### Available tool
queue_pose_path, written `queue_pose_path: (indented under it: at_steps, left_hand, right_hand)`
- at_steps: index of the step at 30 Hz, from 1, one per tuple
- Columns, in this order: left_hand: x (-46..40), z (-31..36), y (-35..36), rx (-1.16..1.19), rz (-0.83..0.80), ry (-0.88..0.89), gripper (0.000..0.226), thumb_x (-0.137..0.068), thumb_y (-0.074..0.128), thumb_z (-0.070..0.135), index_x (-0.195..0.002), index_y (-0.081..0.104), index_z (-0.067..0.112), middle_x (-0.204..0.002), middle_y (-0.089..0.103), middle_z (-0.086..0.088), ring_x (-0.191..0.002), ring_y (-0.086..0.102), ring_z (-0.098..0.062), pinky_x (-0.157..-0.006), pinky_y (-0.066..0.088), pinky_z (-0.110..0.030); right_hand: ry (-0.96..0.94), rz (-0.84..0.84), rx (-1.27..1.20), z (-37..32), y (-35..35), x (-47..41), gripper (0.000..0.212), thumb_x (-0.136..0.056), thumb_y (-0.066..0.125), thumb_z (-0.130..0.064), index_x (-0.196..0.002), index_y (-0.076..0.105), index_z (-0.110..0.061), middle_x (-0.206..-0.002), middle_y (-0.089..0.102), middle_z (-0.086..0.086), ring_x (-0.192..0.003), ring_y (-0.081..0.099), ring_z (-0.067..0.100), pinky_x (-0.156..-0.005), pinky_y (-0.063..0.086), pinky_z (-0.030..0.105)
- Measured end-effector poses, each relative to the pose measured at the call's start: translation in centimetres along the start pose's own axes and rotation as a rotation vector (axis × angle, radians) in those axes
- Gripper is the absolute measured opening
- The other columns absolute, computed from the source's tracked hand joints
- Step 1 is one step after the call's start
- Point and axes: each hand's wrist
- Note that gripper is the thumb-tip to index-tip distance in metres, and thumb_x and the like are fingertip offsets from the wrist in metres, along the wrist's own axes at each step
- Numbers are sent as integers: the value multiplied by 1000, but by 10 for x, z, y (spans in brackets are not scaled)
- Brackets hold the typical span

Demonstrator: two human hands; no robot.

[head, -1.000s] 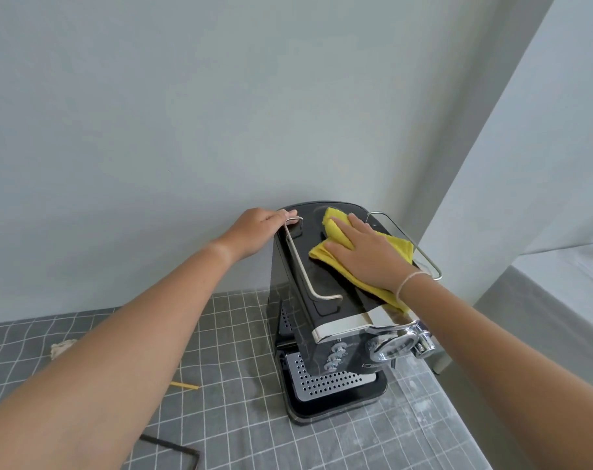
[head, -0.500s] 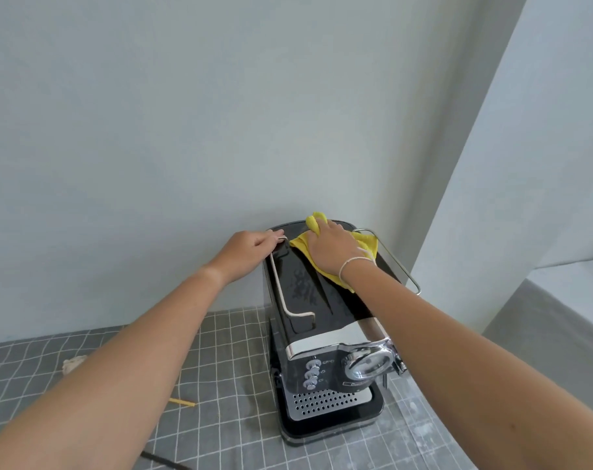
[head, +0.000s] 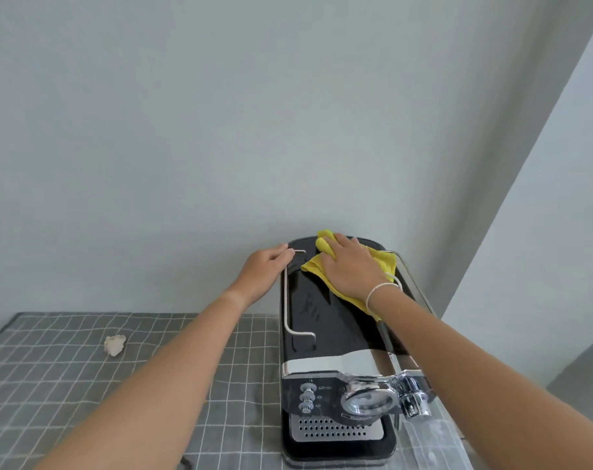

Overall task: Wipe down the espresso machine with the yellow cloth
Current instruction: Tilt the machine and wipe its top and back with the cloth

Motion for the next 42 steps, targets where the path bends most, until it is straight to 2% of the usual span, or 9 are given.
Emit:
queue_pose_path:
  at_steps: [6,8,13,15,21,25,30,37,42]
  left_hand:
    - [1,-1,1,93,46,-34,29,-90,53,32,-85,73,12,-138,51,4,-128,44,-3,-112,28,-27]
    - [0,-2,1,98,50,-39,32,-90,53,32,-68,65,11,-138,51,2,-128,44,-3,-113,28,-30]
    - [0,-3,-1,80,30,-8,33,-91,50,34,-100,70,9,-141,47,7,-131,39,-1,-114,26,-28]
    - [1,-4,-2,74,18,0,35,-92,49,36,-108,69,12,-142,46,10,-132,38,0,-114,24,-26]
    - [1,-1,0,79,40,-1,15,-93,50,29,-79,50,23,-140,49,0,-133,38,-4,-115,26,-31]
    - [1,-1,-2,77,14,-17,33,-93,49,29,-67,61,14,-142,46,1,-131,39,-2,-114,26,-27]
    - [-1,-2,-3,48,15,7,35,-94,48,31,-120,63,13,-143,45,6,-131,38,-1,-105,23,-15]
    - [-2,-4,4,145,65,-17,40,-93,51,29,-130,53,15,-144,45,6,-130,37,3,-105,23,-13]
    - [-3,-5,8,234,78,-40,40,-93,51,22,-132,51,11,-143,45,4,-130,37,0,-101,26,-6]
  right_hand:
    - [-69,-69,67,-1,-4,-52,43,-99,23,-33,-128,49,-13,-139,46,10,-125,40,32,-107,29,43]
    - [-89,-119,40,-2,-8,-60,45,-99,24,-35,-124,53,-11,-134,52,12,-122,45,33,-105,33,42]
    - [-43,-249,-27,5,-22,-77,39,-99,29,-38,-108,56,-12,-114,56,12,-108,50,30,-87,34,34]
    - [-24,-276,-16,7,-26,-82,42,-98,31,-43,-111,55,-11,-120,55,11,-107,50,28,-85,33,33]
    - [-64,-294,-7,-4,-21,-87,53,-93,39,-51,-103,59,-3,-114,61,15,-93,55,26,-78,36,34]
    - [-76,-300,-28,5,-27,-88,45,-96,40,-41,-100,59,-1,-114,61,15,-91,53,26,-76,35,31]
    - [-53,-290,-78,25,-35,-86,40,-96,40,-41,-106,61,-8,-114,60,10,-91,50,24,-79,34,31]
    - [-27,-290,-59,21,-26,-92,53,-92,40,-53,-114,59,-9,-115,60,10,-90,49,23,-78,35,32]
    - [-63,-308,-70,19,-27,-95,42,-94,40,-48,-101,60,-11,-108,59,8,-92,50,24,-81,36,32]
Point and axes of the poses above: each hand's wrist, its own x-axis away from the middle knuckle, its own y-axis out of the palm, z = x × y
